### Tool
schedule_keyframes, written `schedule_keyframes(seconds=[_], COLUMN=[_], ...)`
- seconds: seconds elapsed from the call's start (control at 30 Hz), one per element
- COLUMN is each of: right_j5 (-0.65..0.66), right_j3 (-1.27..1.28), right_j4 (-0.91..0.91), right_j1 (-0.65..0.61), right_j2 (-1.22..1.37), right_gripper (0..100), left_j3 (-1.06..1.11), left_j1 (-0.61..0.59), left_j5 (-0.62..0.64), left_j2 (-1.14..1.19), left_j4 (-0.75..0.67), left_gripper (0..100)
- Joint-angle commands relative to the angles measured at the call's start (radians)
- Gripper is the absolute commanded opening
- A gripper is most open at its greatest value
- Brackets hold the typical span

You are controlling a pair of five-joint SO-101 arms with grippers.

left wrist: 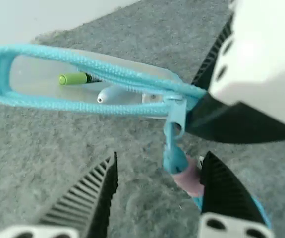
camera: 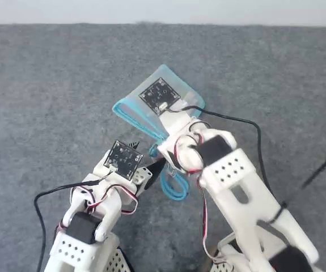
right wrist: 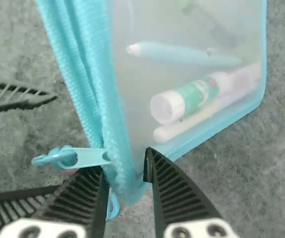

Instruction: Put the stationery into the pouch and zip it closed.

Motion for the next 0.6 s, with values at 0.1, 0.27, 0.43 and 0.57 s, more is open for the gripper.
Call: schedule_keyframes(seconds=[0.1,0.27,0.43,0.57], right_j5=[0.023,0.023,0.023,0.023], right_j3=[0.041,0.098,0.104,0.106], right_j4=[-0.001,-0.058,-0.059,-0.058], right_j1=[-0.039,-0.088,-0.085,-0.082], right_j2=[-0.11,-0.09,-0.065,-0.059], right_gripper=[0.6,0.6,0.6,0.6], left_j3=[-0.013,-0.012,-0.004,-0.002], left_j1=[0.006,0.006,0.006,0.006], left_j5=[-0.006,-0.006,-0.006,-0.009], left_j2=[-0.005,-0.005,-0.012,-0.012], left_j4=[-0.032,-0.032,-0.035,-0.035], left_gripper=[25,22,9,1])
